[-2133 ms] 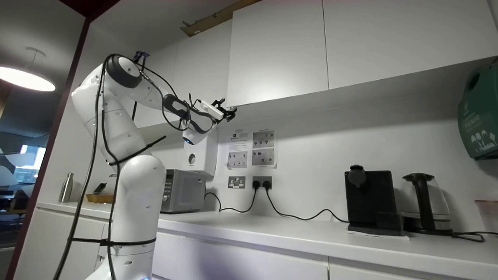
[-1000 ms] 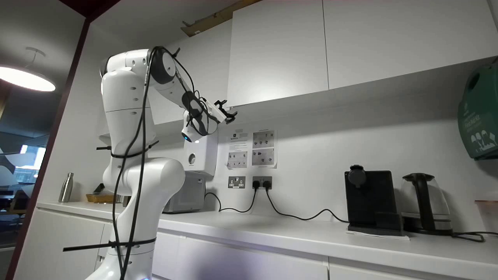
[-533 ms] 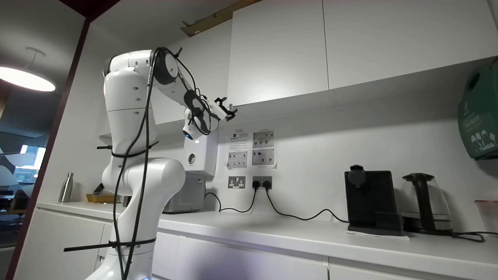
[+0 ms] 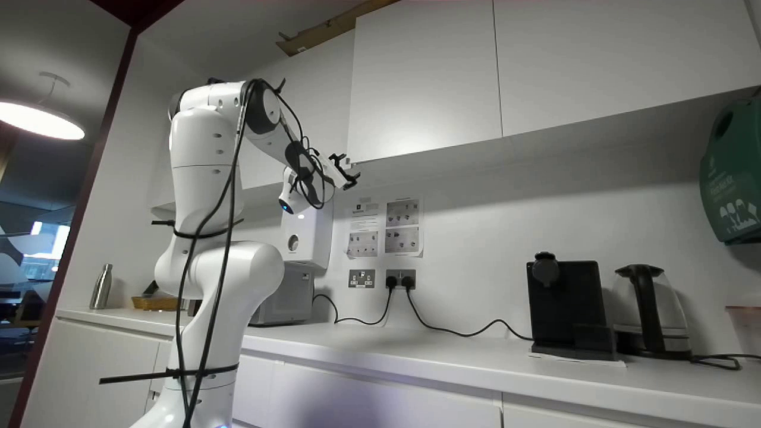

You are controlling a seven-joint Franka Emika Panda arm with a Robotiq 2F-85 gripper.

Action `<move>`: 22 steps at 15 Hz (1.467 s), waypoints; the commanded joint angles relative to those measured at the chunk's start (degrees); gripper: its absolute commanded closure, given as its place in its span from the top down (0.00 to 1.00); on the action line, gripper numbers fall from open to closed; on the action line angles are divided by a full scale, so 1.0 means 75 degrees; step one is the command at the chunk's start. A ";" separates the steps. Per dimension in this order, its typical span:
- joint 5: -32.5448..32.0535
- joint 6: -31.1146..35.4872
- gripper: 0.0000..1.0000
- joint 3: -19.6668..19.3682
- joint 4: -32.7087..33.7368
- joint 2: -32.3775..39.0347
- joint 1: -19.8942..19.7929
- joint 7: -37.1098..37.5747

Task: Open the cupboard fully

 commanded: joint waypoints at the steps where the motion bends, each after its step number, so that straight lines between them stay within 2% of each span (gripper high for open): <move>1: 0.0069 0.0665 1.00 -0.0199 0.0484 0.0144 0.0324 0.0818; 7: 0.0047 0.0604 1.00 -0.0178 0.0508 -0.0043 0.0356 0.1600; 17: -0.0084 0.0417 1.00 -0.0365 0.0464 -0.0414 0.0262 0.1838; 18: -0.0074 0.0422 0.90 -0.0373 0.0459 -0.0453 0.0267 0.1838; 19: -0.0060 0.0408 0.74 -0.0374 0.0437 -0.0465 0.0269 0.1844; 22: -0.0046 0.0406 0.52 -0.0383 0.0353 -0.0463 0.0270 0.1864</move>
